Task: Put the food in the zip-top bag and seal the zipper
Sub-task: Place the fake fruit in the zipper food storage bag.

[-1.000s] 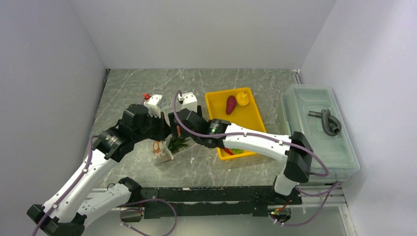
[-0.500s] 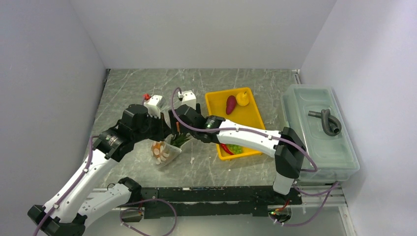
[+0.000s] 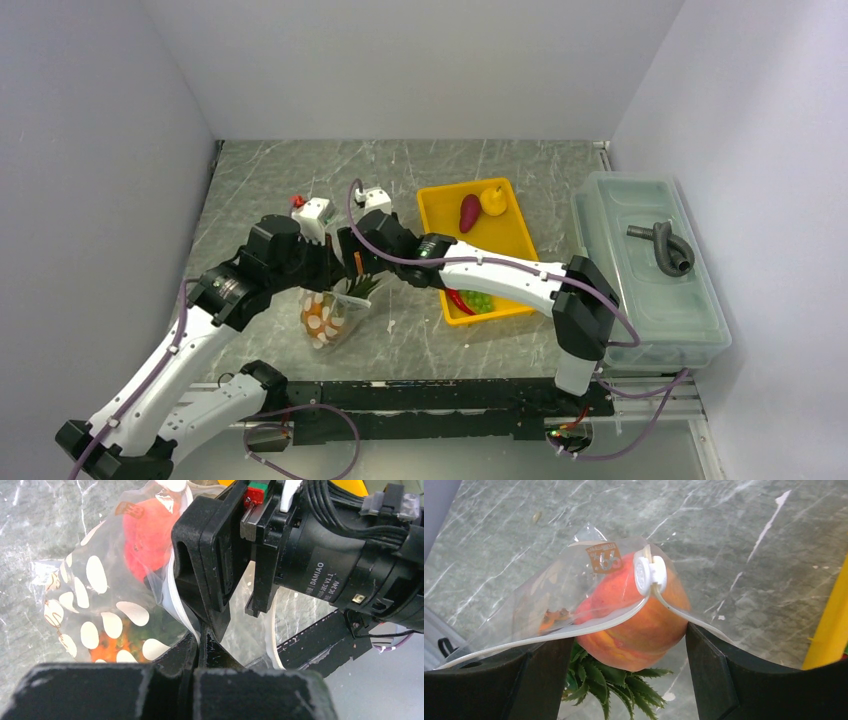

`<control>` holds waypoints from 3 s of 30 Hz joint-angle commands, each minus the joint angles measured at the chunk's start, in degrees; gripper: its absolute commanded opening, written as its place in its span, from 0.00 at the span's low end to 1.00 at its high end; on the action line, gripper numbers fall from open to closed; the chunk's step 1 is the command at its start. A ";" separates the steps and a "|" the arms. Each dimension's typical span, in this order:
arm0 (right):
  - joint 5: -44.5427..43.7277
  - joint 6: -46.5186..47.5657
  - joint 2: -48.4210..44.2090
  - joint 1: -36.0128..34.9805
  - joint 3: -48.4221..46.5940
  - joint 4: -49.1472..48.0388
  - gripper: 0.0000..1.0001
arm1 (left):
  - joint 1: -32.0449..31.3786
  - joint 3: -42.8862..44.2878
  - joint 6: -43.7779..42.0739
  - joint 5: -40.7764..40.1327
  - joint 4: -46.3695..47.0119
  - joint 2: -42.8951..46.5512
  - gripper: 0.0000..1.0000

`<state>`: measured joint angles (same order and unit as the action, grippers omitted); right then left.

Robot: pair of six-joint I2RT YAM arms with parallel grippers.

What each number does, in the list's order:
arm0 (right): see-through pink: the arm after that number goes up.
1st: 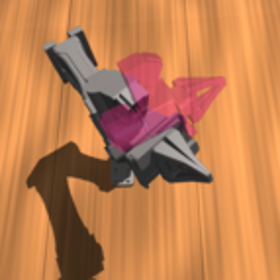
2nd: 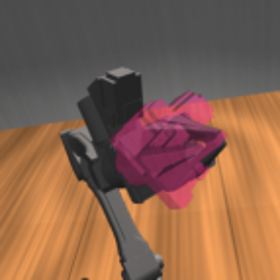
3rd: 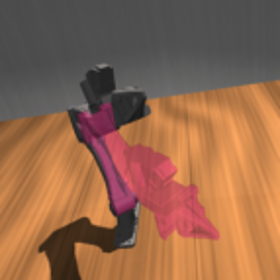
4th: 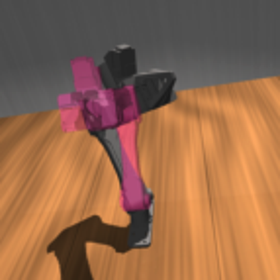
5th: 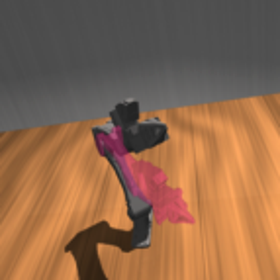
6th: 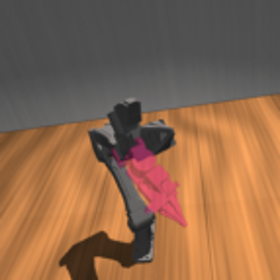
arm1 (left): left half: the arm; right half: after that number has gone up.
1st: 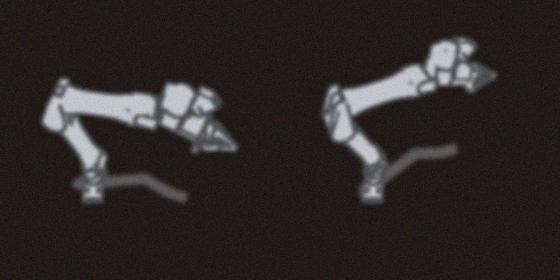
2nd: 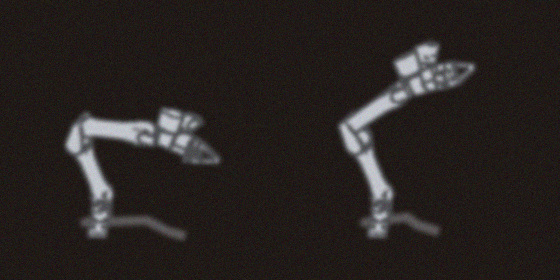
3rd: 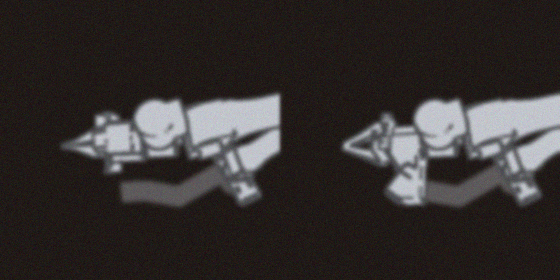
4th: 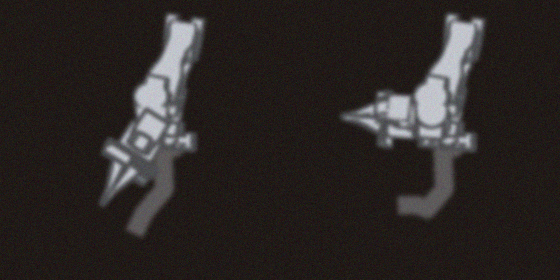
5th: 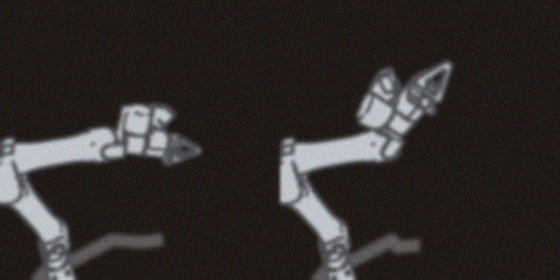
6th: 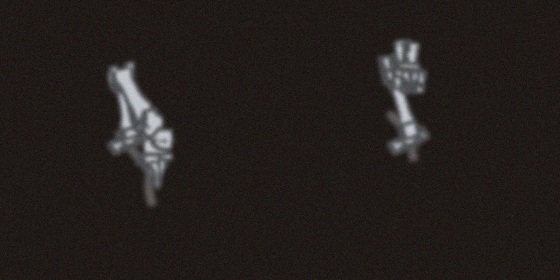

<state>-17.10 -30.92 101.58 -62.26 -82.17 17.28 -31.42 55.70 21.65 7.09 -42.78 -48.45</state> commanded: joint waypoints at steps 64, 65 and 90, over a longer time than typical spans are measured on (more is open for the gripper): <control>-9.01 0.74 -9.37 -7.55 5.02 -5.67 0.45 | 1.45 0.90 1.54 -0.47 4.46 -0.15 0.00; -9.47 0.21 -8.93 -7.46 5.13 -6.33 0.45 | 1.53 0.90 1.60 -0.35 4.54 -0.28 0.00; -17.64 -0.76 -3.56 -4.00 11.06 -24.24 0.89 | 2.43 0.80 1.20 4.02 5.52 -1.04 0.00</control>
<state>-32.32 -31.59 98.26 -66.96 -70.85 1.67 -28.38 55.59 22.79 5.58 -38.94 -49.52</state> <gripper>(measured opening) 0.816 0.011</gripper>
